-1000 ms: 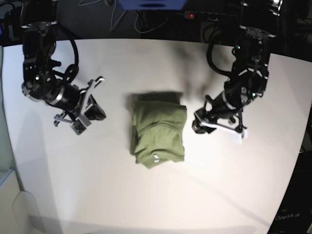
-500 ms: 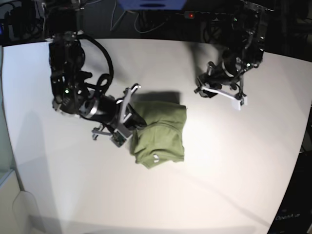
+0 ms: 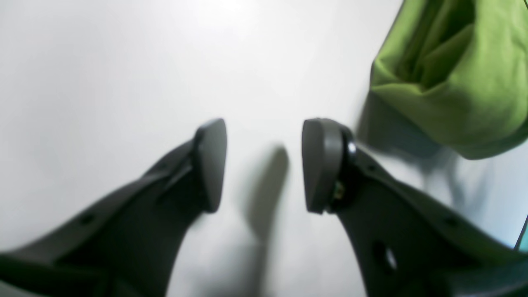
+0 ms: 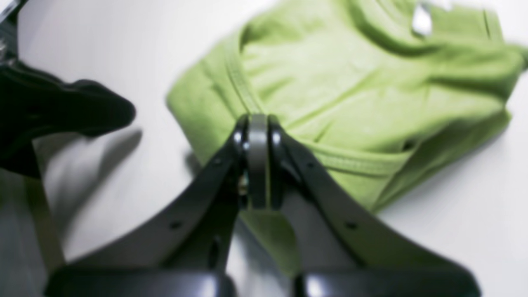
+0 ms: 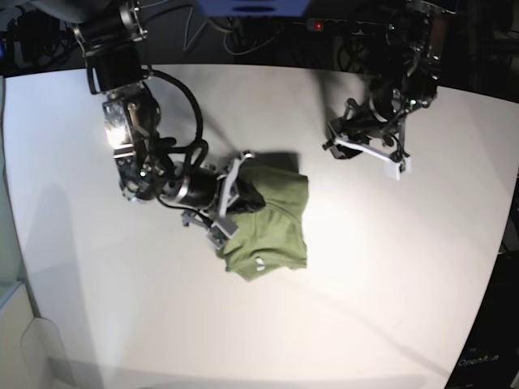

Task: Fold the T-shirt properly
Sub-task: 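Press and tuck the bundle's edge with the right gripper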

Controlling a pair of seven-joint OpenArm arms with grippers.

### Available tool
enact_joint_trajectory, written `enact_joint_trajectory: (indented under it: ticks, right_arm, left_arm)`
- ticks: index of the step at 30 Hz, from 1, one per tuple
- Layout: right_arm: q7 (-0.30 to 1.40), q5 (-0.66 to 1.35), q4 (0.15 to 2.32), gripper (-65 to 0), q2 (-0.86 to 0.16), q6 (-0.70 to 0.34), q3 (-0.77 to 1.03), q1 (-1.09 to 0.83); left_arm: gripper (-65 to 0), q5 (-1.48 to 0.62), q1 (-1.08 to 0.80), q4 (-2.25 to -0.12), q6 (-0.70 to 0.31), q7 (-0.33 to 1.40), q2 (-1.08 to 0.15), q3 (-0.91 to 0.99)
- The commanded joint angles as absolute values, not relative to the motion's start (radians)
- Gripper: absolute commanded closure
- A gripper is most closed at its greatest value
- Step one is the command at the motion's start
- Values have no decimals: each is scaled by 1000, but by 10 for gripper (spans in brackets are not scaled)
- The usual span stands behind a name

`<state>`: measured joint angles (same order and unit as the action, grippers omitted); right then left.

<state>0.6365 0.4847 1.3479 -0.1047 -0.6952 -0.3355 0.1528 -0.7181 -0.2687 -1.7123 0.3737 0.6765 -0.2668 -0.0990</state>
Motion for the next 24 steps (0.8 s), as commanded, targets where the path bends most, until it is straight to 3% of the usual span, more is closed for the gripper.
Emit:
enact_joint_trajectory:
  ticks: [1,8,15,24]
  right_arm:
    - [601,498,1330,-15,-108,-698,-334,186]
    - [490,498,1147,-15,-136,-698,-334,214]
    - [487,498,1141,-15,-137,-698,-334,209]
    - [665,498,1543,-15,-148,-698,-334,160]
  left_arm:
    - [-293,-719,-271,-1724,380,690,-272,-97]
    - [-293,-725,-271,-1724,381,690,-286,-97]
    - [-293,-725,-271,-1724,381,690,-292,-97]
    - [-293,-725,-271,-1724,381,690,-291,-97]
